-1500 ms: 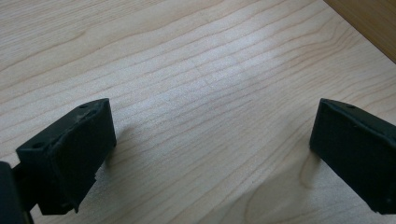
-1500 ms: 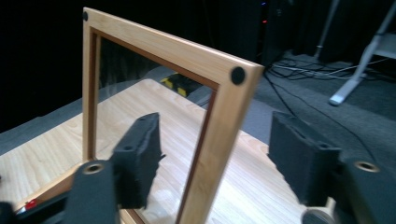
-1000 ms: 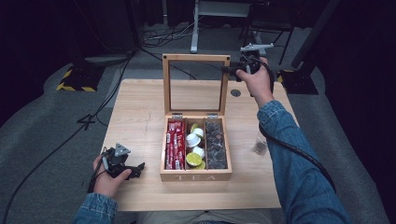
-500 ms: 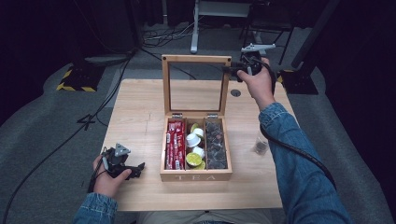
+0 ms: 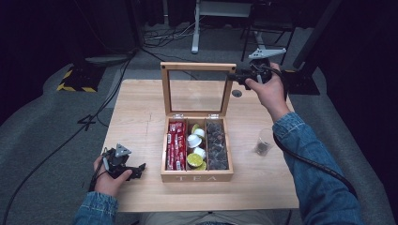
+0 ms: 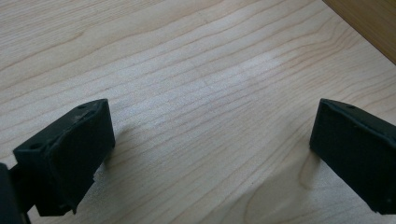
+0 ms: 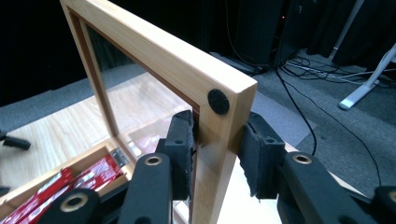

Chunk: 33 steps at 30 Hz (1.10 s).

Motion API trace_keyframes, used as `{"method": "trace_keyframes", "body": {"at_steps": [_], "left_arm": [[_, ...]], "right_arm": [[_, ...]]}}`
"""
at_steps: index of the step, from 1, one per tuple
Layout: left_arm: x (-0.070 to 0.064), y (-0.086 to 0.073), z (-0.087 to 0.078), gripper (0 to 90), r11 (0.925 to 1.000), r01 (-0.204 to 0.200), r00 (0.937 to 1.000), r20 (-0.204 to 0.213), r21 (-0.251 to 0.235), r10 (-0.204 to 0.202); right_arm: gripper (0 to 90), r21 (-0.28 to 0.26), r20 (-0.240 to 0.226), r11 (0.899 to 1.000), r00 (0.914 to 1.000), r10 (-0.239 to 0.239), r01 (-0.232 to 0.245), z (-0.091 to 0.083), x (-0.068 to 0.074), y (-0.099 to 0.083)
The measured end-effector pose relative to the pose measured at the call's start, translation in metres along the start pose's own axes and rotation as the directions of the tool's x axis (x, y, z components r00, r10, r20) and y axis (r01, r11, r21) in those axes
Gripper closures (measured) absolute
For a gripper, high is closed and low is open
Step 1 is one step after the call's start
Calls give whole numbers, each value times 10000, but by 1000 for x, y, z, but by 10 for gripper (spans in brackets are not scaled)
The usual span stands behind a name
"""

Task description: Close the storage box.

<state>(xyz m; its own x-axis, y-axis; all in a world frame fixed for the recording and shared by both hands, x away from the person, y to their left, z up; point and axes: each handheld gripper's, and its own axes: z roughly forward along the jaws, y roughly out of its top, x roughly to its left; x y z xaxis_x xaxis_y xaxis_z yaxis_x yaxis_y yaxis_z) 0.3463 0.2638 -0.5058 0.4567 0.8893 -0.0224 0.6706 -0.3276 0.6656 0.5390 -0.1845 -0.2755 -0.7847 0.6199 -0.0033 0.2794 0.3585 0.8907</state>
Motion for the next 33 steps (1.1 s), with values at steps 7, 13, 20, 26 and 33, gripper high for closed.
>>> {"method": "trace_keyframes", "body": {"at_steps": [7, 13, 20, 26, 33], "left_arm": [[0, 0, 0, 3, 10000, 0, 10000, 9, -2, 0], [0, 0, 0, 3, 10000, 5, 10000, 12, -4, -5], [0, 0, 0, 3, 10000, 10, 10000, 8, -6, -10], [0, 0, 0, 3, 10000, 2, 10000, 0, -1, -2], [0, 0, 0, 3, 10000, 4, 10000, 15, -8, -4]], "right_arm": [[665, -2, -224, 9996, 9993, -288, 288, -19, 20, -8], [654, 29, -388, 9980, 9973, -631, 633, -32, 38, -17], [634, 2, -653, 9944, 9923, -1051, 1053, -44, 55, -31], [611, 89, -616, 9900, 9883, -1399, 1407, -52, 71, -43], [582, 203, -787, 9867, 9841, -1594, 1615, -58, 84, -57]]}}
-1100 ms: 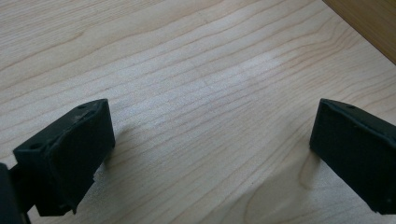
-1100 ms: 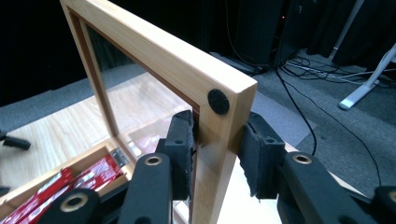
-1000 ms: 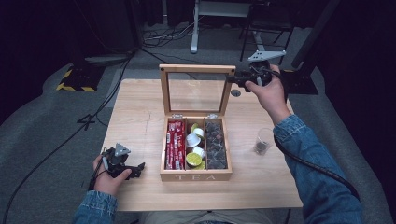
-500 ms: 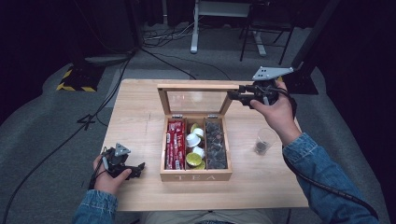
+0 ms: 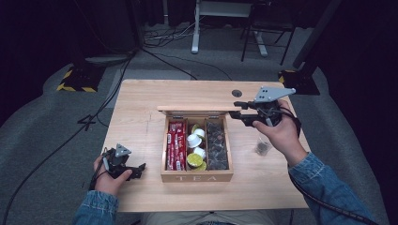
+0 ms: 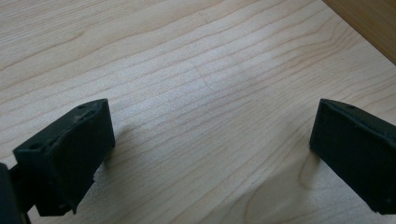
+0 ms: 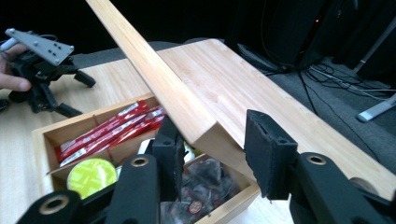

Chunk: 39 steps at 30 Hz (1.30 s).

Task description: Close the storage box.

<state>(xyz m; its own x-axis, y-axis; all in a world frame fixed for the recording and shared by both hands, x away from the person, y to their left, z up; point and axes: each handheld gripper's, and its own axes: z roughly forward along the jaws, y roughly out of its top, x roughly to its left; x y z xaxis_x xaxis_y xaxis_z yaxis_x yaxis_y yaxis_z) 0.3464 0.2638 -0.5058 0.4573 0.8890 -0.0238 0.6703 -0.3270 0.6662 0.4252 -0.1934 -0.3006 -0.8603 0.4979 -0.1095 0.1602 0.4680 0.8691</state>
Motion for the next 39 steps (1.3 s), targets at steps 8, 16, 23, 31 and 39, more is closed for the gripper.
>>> {"method": "trace_keyframes", "body": {"at_steps": [8, 16, 23, 31, 39], "left_arm": [[0, 0, 0, 3, 10000, 4, 10000, 1, 1, -4], [0, 0, 0, 3, 10000, 12, 10000, 18, -4, -12], [0, 0, 0, 3, 10000, 13, 10000, 1, -3, -13], [0, 0, 0, 3, 10000, 10, 10000, 5, -7, -10], [0, 0, 0, 3, 10000, -2, 10000, -3, 13, 2]], "right_arm": [[531, -29, -161, 10000, 9999, 2, -3, -1, 13, -15], [466, 107, -131, 9999, 9999, -23, 24, -2, 26, -28], [428, 228, -161, 9996, 9997, 165, -161, -1, 37, -43], [397, 507, -25, 9987, 10000, 32, -30, 1, 50, -58], [358, 634, 204, 9977, 9995, -258, 245, 4, 64, -70]]}}
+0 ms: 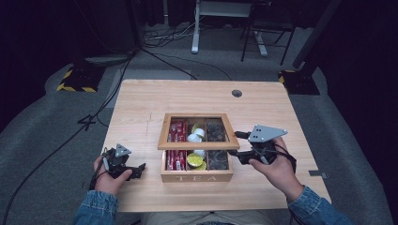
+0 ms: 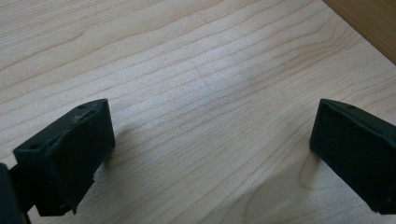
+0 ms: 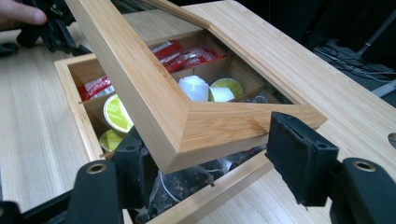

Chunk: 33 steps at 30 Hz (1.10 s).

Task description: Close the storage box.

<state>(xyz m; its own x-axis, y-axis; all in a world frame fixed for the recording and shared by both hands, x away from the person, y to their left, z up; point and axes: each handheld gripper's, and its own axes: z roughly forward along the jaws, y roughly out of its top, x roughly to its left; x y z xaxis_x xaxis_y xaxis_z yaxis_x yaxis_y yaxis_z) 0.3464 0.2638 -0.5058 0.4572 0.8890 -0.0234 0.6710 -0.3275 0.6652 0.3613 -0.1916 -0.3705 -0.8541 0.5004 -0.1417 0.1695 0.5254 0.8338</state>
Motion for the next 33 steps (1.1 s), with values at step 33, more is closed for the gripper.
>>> {"method": "trace_keyframes", "body": {"at_steps": [33], "left_arm": [[0, 0, 0, 3, 10000, 2, 10000, 9, -13, -2]], "right_arm": [[304, 901, -126, 9957, 9997, 216, -203, 15, 19, -37]]}}
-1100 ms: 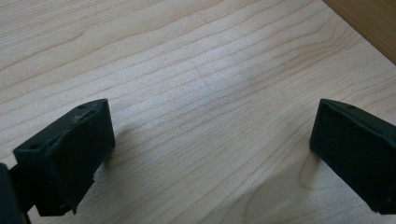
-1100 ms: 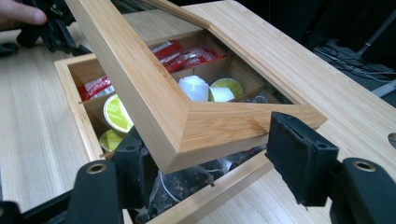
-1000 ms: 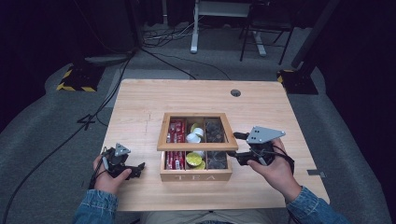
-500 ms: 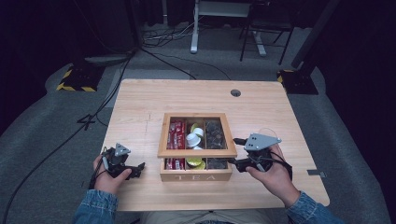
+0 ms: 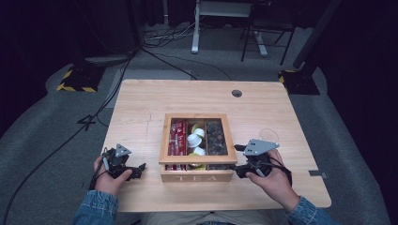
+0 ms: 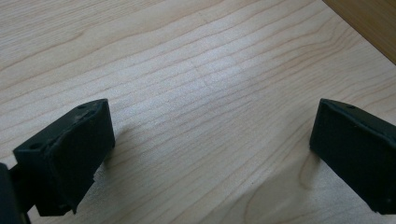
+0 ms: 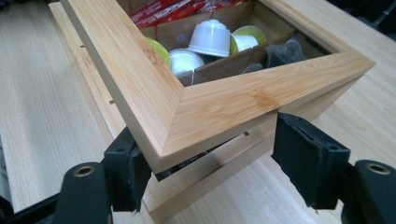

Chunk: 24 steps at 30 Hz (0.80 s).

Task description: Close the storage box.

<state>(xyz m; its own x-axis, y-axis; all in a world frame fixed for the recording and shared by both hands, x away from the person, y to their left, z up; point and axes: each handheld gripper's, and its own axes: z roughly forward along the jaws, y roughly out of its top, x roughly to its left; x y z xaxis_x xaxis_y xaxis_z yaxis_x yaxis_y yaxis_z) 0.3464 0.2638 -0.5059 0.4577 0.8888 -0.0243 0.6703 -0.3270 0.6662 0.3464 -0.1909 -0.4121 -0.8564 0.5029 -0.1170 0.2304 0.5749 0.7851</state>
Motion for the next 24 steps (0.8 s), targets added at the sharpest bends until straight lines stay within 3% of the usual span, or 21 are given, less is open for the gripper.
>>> {"method": "trace_keyframes", "body": {"at_steps": [24], "left_arm": [[0, 0, 0, 4, 10000, -15, 10000, -28, 11, 15]], "right_arm": [[314, 528, -606, 9974, 9968, 525, -493, 8, 7, -15]]}}
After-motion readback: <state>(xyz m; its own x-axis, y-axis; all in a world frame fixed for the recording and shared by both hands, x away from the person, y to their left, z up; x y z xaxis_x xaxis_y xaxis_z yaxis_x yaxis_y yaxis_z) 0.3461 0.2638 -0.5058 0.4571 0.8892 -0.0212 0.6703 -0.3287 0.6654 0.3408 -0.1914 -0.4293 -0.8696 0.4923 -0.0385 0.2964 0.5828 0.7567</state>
